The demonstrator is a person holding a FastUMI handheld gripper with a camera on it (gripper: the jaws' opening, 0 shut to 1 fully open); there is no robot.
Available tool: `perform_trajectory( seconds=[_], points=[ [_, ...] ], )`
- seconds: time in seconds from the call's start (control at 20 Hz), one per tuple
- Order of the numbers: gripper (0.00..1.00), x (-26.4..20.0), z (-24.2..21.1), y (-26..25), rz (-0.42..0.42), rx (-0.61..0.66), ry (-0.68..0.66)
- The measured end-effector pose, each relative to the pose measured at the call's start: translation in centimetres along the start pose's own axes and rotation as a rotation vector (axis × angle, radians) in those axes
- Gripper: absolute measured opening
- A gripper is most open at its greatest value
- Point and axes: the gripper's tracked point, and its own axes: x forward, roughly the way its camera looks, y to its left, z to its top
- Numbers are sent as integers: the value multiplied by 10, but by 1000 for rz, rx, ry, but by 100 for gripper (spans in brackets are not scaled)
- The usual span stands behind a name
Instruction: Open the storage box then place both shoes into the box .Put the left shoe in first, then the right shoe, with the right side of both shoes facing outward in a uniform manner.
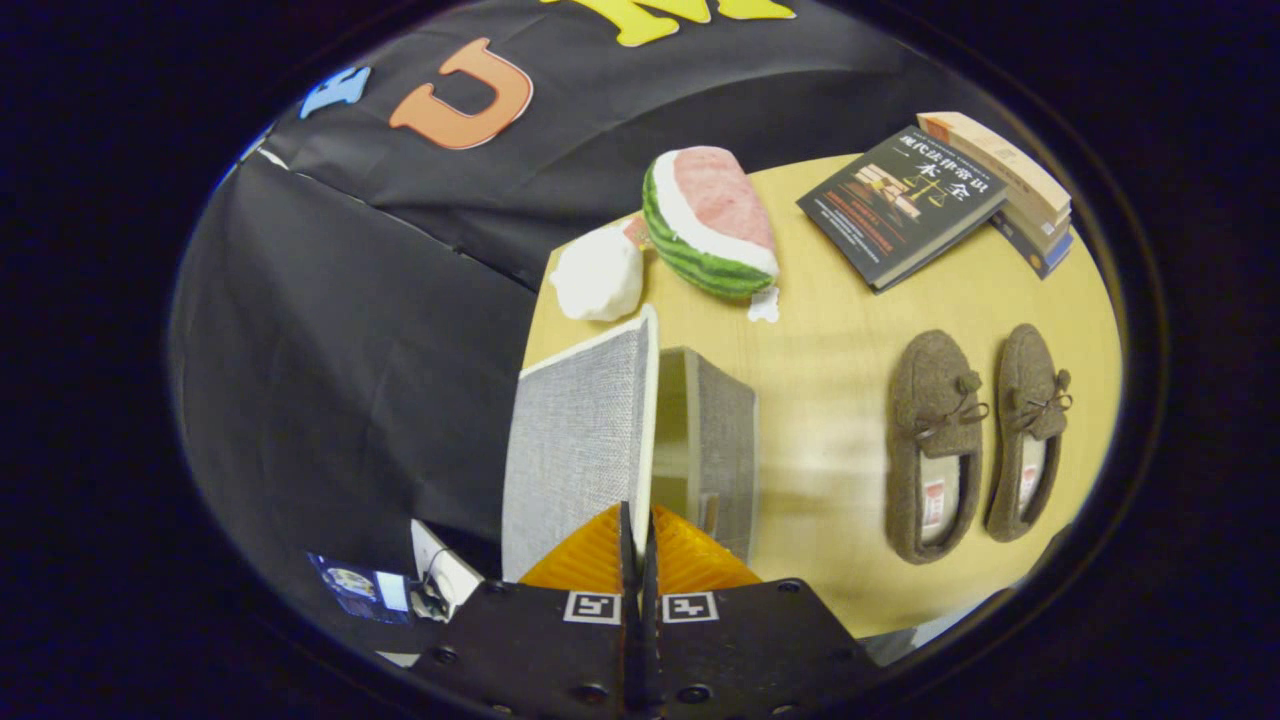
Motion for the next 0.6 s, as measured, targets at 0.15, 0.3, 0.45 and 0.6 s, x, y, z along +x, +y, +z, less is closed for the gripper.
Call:
perform_trajectory(
  seconds=[0.15, 0.3, 0.45, 0.6],
  points=[
    [1, -19, 5, 31, 13, -27, -22],
    [0, -25, 9, 74, 44, -42, -27],
    [1, -26, 11, 115, 72, -67, -35],
    [1, -14, 5, 146, 68, -101, -22]
  ],
)
